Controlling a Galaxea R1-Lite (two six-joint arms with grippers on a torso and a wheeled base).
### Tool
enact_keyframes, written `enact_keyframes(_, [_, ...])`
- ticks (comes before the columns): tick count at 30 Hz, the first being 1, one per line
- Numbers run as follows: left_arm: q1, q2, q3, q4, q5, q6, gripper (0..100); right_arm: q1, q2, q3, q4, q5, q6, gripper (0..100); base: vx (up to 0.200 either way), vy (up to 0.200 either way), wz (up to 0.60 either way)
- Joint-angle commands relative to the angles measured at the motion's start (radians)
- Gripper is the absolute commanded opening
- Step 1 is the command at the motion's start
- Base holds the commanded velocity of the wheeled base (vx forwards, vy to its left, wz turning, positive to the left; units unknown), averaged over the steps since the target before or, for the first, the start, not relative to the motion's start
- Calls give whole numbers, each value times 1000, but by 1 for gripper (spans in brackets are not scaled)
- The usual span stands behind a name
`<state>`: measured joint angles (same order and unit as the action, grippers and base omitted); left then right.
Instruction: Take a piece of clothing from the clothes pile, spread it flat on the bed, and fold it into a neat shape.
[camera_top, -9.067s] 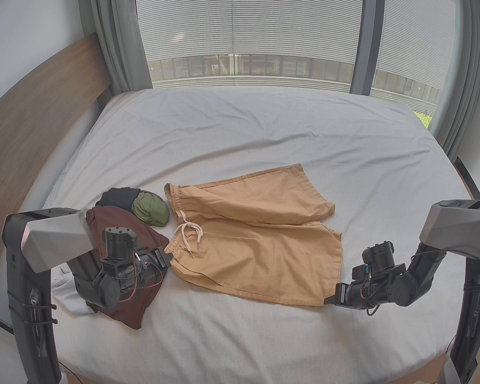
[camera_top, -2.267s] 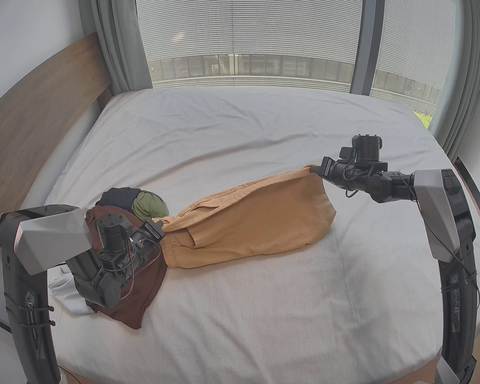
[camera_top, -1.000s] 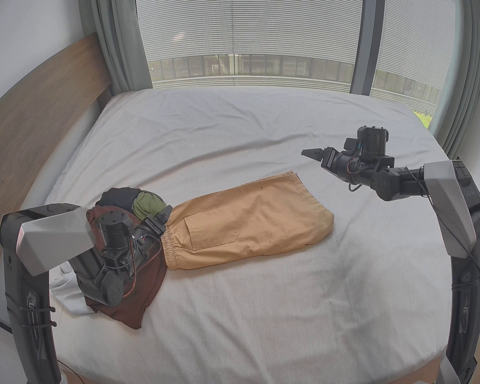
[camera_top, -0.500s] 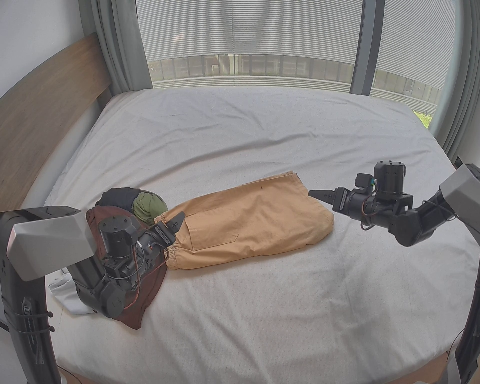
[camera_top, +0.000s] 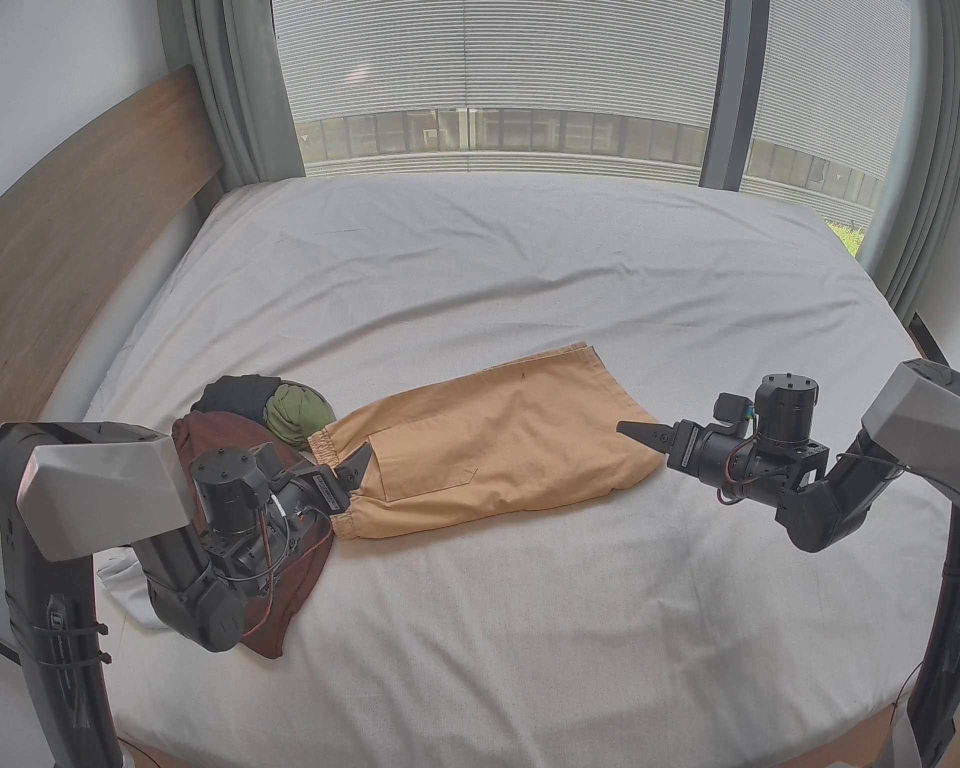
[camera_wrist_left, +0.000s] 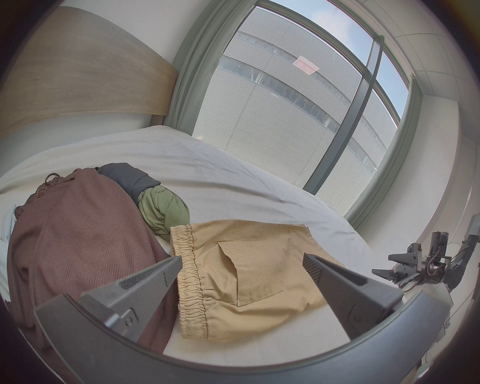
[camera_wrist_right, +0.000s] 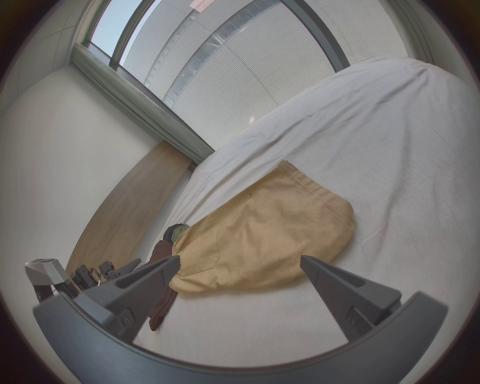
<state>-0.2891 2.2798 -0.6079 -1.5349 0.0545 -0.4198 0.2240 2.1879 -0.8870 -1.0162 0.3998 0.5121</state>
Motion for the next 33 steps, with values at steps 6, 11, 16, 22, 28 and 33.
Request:
enact_keyframes(6, [4, 7, 5, -2, 2, 7, 100, -5, 98, -21, -4, -1, 2, 100, 0, 0, 0])
enact_keyframes(11, [13, 6, 5, -2, 2, 15, 100, -5, 145, -46, -4, -4, 12, 100, 0, 0, 0])
enact_keyframes(16, [13, 7, 5, -4, 1, 15, 100, -3, 187, -75, -4, -6, 42, 100, 0, 0, 0])
enact_keyframes(22, [13, 7, 5, -2, 2, 16, 100, -5, 230, -99, -4, -24, 42, 100, 0, 0, 0])
enact_keyframes(28, [15, 7, 5, -4, 1, 16, 100, -6, 271, -132, 1, -30, 46, 100, 0, 0, 0])
enact_keyframes(33, [13, 7, 5, -4, 1, 15, 100, -3, 305, -151, -4, -52, 63, 100, 0, 0, 0])
